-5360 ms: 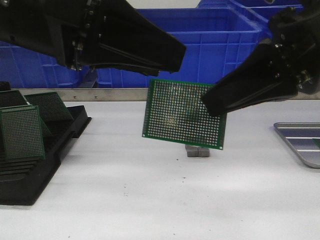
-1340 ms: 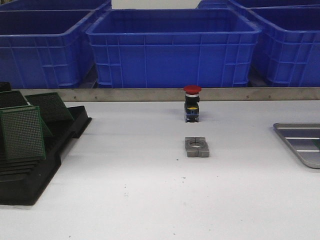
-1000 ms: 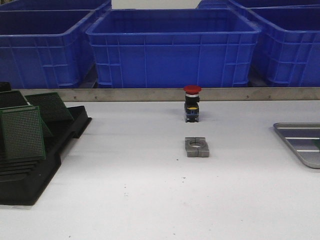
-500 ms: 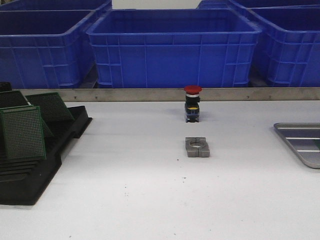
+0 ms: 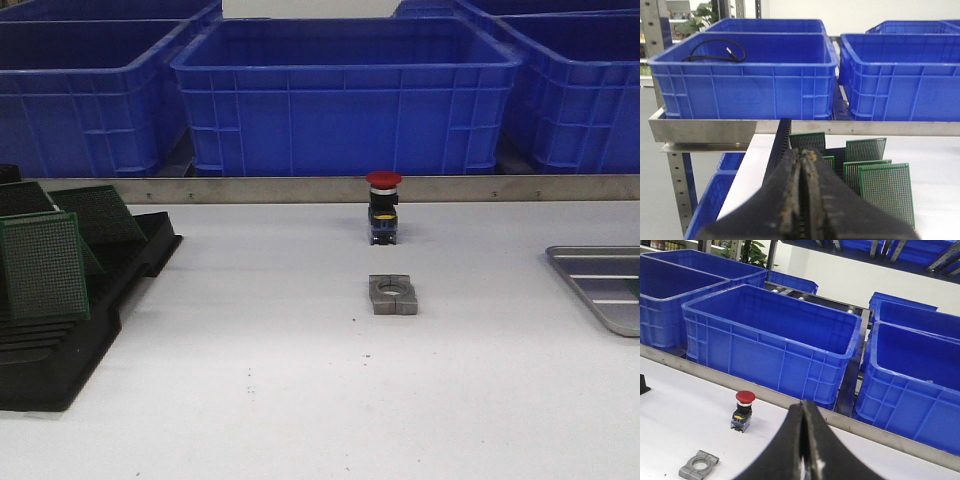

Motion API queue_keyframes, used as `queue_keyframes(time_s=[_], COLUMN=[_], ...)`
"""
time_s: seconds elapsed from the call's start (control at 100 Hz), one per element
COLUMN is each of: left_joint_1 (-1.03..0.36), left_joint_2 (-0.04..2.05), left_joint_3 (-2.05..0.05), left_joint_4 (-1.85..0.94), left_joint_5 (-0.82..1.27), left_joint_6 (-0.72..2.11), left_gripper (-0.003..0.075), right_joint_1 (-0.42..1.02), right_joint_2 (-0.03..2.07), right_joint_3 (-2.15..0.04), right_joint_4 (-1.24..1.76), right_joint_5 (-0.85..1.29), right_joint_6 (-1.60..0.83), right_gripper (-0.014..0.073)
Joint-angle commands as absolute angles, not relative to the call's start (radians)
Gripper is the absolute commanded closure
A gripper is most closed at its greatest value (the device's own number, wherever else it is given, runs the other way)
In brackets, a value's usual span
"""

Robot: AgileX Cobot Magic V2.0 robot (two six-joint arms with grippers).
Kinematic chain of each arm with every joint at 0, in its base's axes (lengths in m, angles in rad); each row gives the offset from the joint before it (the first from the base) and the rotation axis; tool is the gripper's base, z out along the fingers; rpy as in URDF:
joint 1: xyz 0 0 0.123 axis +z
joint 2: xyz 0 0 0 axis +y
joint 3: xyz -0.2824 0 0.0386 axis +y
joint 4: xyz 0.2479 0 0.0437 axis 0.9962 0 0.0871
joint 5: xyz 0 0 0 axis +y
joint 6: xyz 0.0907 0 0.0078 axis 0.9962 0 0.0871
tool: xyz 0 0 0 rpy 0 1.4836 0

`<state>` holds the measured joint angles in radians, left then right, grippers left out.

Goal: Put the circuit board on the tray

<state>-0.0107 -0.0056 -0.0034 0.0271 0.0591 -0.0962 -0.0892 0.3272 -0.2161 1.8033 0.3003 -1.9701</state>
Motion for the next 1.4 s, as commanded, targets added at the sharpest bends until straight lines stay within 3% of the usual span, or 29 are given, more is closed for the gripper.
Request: queue_keyframes(time_s=[0.0,0.98,1.26,1.39], left_joint_1=[-0.009,-0.009,-0.009,-0.009], left_joint_2=[-0.037,-0.037,-0.037,-0.037], left_joint_3=[0.026,0.026,0.026,0.026], left_joint_4=[0.019,0.019,0.019,0.019], left_joint_5=[0.017,0.050,0.050,0.050], left_joint_6=[-0.109,-0.109,-0.109,-0.109], left_gripper=[0.0737,0.0737,0.0737,0.0737], right_joint_1=[-0.091,-0.087,0.024,0.043], right_joint_2=[0.334,0.334,0.254,0.227], right_joint_3=[-0.246,-0.246,-0.246,-0.245], right_joint_4=[1.867,1.867,1.867,1.855], right_joint_5=[0.317,0.317,0.281,0.169], right_joint_6=[-1.978,-1.978,-1.978,-1.977], right_gripper=[0.0655,0.0655,0.0655,0.0655])
